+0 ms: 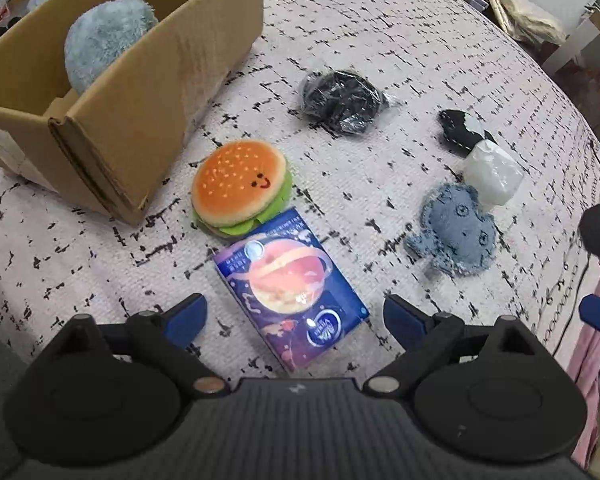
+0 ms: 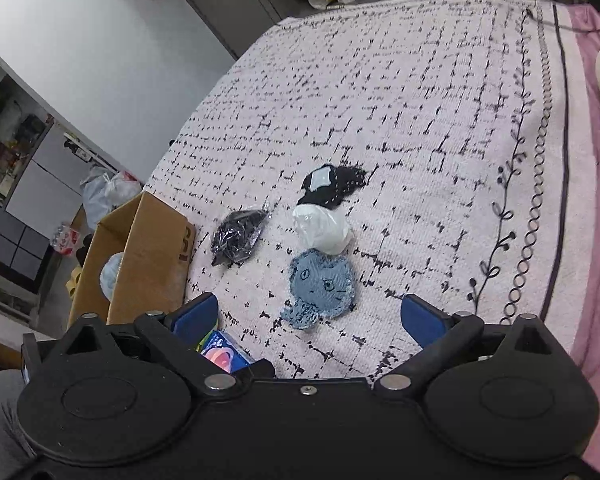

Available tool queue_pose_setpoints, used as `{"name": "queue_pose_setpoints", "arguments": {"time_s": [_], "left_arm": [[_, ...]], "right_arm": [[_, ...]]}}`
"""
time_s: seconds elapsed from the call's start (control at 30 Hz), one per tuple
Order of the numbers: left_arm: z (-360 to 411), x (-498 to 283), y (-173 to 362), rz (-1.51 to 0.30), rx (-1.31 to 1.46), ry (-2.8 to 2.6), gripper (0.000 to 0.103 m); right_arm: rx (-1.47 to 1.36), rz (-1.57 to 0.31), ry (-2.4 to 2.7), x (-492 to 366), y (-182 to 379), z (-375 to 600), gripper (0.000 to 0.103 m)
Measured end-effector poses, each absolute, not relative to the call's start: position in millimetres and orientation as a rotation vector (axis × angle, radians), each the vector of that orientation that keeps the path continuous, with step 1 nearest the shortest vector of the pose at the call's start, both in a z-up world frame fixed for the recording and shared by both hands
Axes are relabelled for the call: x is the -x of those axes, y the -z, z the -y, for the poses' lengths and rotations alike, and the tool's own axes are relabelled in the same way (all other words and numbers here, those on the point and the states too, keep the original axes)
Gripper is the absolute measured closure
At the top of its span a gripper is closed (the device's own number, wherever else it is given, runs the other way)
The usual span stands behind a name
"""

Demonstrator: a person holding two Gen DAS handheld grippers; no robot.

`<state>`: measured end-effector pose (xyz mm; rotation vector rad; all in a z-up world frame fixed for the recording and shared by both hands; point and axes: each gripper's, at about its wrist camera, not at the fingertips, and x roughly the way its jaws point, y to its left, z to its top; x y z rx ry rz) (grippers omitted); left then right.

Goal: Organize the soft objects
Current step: 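Grasp the blue Vinda tissue pack with the left gripper, then grasp the blue denim plush with the right gripper while the left gripper holds the tissue pack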

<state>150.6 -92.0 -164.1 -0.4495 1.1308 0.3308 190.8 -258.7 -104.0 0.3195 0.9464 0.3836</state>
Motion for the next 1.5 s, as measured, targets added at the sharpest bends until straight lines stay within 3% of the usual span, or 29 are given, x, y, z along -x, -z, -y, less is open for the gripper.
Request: {"name": "queue_pose_setpoints", "arguments": {"time_s": [0.07,0.2,0.3,1.2,1.3,1.37,1.5], "left_arm": [[90,-150,164,-1.117,0.459,-0.34,0.014],[86,-152,163,-1.102,0.458,-0.345,0.036],[82,-151,161,-1.086,0.482,-0.324,0.041],[51,-157,148,-0.983,0.541,-0.174,0.042],[48,-157,149,-0.984,0.552,-0.176,0.042],[46,-157,150,-0.985,0.554,-0.179,0.042],[44,-158,149,-0.982,0.557,-0.182,0.042]], "right_arm": [[-0.346,-0.96,-0.4,-194,108,259,0.01],[-0.396,-0.989,-0.416,-201,116,258,0.016],[-0.413,-1.011,-0.414,-207,121,255,0.018],[-0.18,-1.01,-0.271,-235,151,206,0.02],[-0.139,-0.99,-0.264,-235,151,200,0.04],[-0.114,-0.988,-0.257,-236,150,198,0.061],[-0.133,-1.007,-0.286,-236,149,200,0.071]]}}
